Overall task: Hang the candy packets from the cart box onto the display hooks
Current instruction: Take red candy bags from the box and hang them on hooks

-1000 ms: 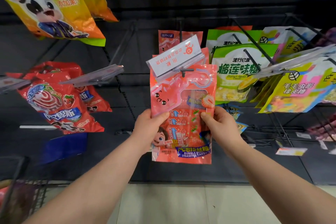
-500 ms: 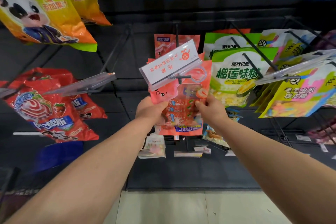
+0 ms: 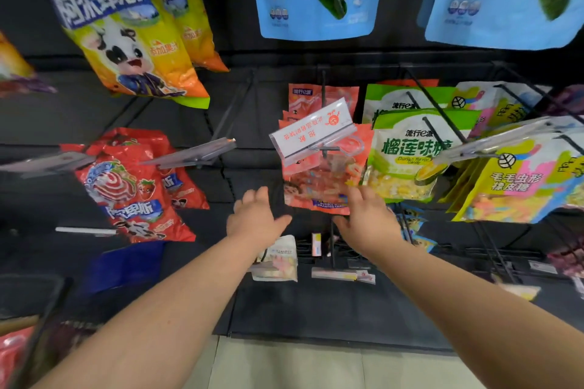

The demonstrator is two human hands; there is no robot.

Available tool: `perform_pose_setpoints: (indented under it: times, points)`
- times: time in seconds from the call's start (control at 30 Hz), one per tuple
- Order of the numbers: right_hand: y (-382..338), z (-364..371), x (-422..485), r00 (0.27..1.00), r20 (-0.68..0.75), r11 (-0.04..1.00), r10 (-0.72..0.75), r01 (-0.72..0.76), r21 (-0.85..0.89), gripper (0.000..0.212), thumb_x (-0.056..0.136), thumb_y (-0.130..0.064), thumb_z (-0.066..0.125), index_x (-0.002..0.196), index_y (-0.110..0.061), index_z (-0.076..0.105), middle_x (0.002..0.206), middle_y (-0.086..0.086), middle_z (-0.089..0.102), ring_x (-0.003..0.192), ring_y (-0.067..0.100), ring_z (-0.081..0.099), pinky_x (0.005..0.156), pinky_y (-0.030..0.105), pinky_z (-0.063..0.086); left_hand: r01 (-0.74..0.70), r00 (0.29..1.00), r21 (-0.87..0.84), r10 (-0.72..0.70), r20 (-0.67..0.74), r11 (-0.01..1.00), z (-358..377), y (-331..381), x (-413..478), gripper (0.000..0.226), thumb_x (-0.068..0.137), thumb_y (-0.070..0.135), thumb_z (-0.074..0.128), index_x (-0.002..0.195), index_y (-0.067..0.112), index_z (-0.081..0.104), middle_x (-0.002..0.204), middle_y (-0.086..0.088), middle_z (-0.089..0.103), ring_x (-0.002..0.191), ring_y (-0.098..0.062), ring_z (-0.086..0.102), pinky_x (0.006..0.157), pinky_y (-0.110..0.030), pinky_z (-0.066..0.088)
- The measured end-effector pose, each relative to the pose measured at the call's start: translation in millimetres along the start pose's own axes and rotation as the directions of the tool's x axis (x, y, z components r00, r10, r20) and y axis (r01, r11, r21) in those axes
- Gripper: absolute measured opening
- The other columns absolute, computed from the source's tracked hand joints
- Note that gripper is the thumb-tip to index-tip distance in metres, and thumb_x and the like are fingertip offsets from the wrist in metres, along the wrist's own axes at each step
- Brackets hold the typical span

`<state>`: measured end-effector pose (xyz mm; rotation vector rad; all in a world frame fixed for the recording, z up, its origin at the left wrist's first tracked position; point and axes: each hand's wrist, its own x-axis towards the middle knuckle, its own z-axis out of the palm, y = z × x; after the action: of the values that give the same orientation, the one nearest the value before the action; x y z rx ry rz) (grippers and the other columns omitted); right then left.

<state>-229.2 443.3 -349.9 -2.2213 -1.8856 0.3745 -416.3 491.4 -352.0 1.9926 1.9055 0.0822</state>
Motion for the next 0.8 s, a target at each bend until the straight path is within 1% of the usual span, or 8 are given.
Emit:
perform_pose_setpoints:
  times: [0.07,0.1,0.17,0.23,0.37,0.5,0.63,0.8]
  points:
    - [-9.2,-1.5,-7.1,0.993,0.046,0.987,-0.106,0.11,-0.121,0.061,0.092,-0.041,0.053,0.143,-0.019,0.029,0.149,0.006,0.029,0.137,0.029,0.029,0.107,0.043,0.033,-0.053,0.999,0.169,0.052,0.014,0.984,-3.8,-6.9,-14.0,0.081,0.09,0.054,0.053,0.152,0.019,0.015,0.157,-0.008,0.019,0.143,-0.031,0.022,0.11,-0.044,0.029]
    - [-14.9,-2.3,-10.1,0.987,0.073,0.976,-0.142,0.152,-0.156,0.062,0.092,-0.043,0.052,0.144,-0.02,0.028,0.15,0.006,0.026,0.139,0.029,0.025,0.109,0.044,0.03,-0.064,0.998,0.222,0.06,0.023,0.973,-6.1,-10.8,-21.1,0.082,0.09,0.054,0.052,0.153,0.02,0.012,0.16,-0.008,0.014,0.146,-0.031,0.016,0.113,-0.045,0.025]
    - [-28.4,-3.5,-15.3,0.973,0.111,0.953,-0.202,0.221,-0.205,0.064,0.092,-0.045,0.051,0.145,-0.02,0.026,0.152,0.005,0.023,0.142,0.029,0.019,0.111,0.047,0.026,-0.068,0.998,0.283,0.062,0.033,0.957,-10.9,-20.3,-35.9,0.083,0.09,0.055,0.05,0.154,0.021,0.009,0.161,-0.007,0.01,0.148,-0.032,0.009,0.116,-0.046,0.018]
    - [-41.5,-4.4,-20.5,0.958,0.142,0.934,-0.249,0.277,-0.227,0.063,0.092,-0.046,0.05,0.145,-0.02,0.025,0.152,0.006,0.024,0.142,0.029,0.018,0.112,0.048,0.024,-0.063,0.998,0.31,0.058,0.025,0.949,-15.5,-30.4,-51.8,0.082,0.091,0.054,0.049,0.154,0.021,0.008,0.161,-0.008,0.009,0.148,-0.032,0.006,0.118,-0.048,0.016]
    - [-71.7,1.7,-31.1,0.924,0.209,0.905,-0.319,0.363,-0.223,0.063,0.093,-0.046,0.048,0.146,-0.022,0.024,0.153,0.006,0.023,0.143,0.031,0.018,0.113,0.049,0.021,0.008,1.0,0.311,-0.014,0.014,0.95,-24.5,-60.3,-85.0,0.082,0.092,0.055,0.047,0.154,0.02,0.006,0.162,-0.008,0.007,0.149,-0.032,0.001,0.119,-0.048,0.01]
    - [-108.6,14.1,-49.9,0.876,0.282,0.87,-0.391,0.452,-0.199,0.061,0.095,-0.044,0.045,0.148,-0.024,0.022,0.156,0.002,0.019,0.146,0.03,0.012,0.115,0.048,0.018,0.116,0.993,0.31,-0.119,-0.012,0.944,-33.7,-102.3,-124.4,0.084,0.091,0.055,0.049,0.154,0.019,0.006,0.161,-0.007,0.009,0.149,-0.033,0.002,0.118,-0.05,0.011]
    - [-147.8,27.3,-76.6,0.827,0.308,0.824,-0.47,0.536,-0.181,0.059,0.096,-0.046,0.042,0.148,-0.026,0.022,0.157,0.0,0.02,0.147,0.029,0.01,0.117,0.049,0.015,0.248,0.967,0.299,-0.254,-0.017,0.921,-40.6,-150.0,-166.6,0.085,0.092,0.056,0.047,0.155,0.019,0.004,0.162,-0.007,0.007,0.149,-0.034,-0.001,0.119,-0.051,0.01]
    - [-195.5,45.3,-118.1,0.772,0.332,0.773,-0.542,0.613,-0.162,0.06,0.095,-0.047,0.043,0.148,-0.028,0.023,0.156,-0.002,0.023,0.147,0.027,0.012,0.116,0.047,0.016,0.356,0.932,0.256,-0.36,-0.034,0.899,-46.8,-209.3,-220.4,0.085,0.092,0.056,0.047,0.155,0.019,0.004,0.163,-0.006,0.007,0.15,-0.032,-0.001,0.12,-0.05,0.009]
